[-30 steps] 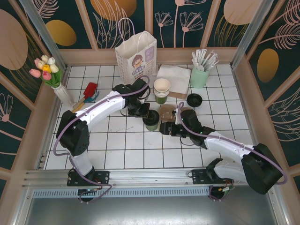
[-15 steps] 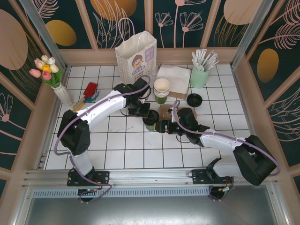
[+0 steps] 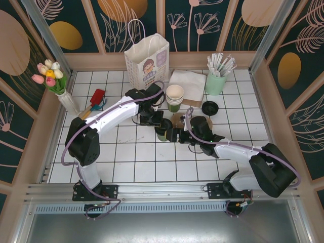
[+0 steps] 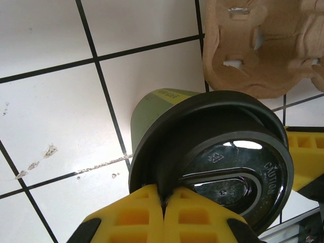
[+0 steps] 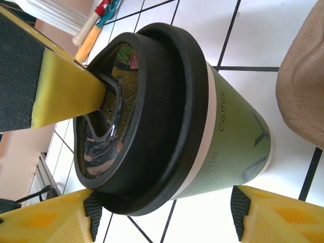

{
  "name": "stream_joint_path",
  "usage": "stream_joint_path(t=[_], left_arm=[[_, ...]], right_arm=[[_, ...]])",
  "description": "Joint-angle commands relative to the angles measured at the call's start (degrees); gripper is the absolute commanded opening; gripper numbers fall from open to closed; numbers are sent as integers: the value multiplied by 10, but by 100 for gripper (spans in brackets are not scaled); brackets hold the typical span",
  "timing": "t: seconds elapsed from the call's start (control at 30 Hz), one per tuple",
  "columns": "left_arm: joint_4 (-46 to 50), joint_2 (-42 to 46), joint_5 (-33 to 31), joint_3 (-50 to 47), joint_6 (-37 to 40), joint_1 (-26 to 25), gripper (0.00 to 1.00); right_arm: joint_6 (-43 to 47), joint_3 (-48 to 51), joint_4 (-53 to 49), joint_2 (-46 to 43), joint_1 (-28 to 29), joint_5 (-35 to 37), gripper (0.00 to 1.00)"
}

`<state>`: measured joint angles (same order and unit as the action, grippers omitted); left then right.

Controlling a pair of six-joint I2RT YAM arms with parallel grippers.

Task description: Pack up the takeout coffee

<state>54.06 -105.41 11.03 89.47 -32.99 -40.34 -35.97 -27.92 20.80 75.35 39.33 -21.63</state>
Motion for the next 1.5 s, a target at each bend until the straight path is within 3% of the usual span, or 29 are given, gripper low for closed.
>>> stream_joint_path(t=[0.0, 0.2, 0.57, 0.67, 0.8, 1.07, 1.23, 1.47], left_arm=[[36, -45, -23, -25, 9, -5, 0], [33, -65, -33, -45, 17, -5, 0], [9, -108, -39, -136, 43, -5, 0], [19, -107, -43, -139, 53, -5, 0], [57, -76, -66, -59, 77, -5, 0], [130, -37, -85, 49, 156, -5, 0], [123, -16, -82, 47, 222, -5, 0], [121, -10, -48, 54, 267, -5, 0]], right_arm=[[-9, -14, -66, 21, 12, 101, 67], [-27, 6, -175, 38, 25, 152, 62], [-45, 29, -253, 102, 29, 114, 61], [-28, 17, -261, 98, 29, 74, 63], [-17, -39, -247, 19, 21, 17, 70], [-33, -60, -224, -88, -76, -81, 73], [-38, -60, -219, -79, -126, -141, 69], [-47, -102, -209, -23, -126, -166, 62]])
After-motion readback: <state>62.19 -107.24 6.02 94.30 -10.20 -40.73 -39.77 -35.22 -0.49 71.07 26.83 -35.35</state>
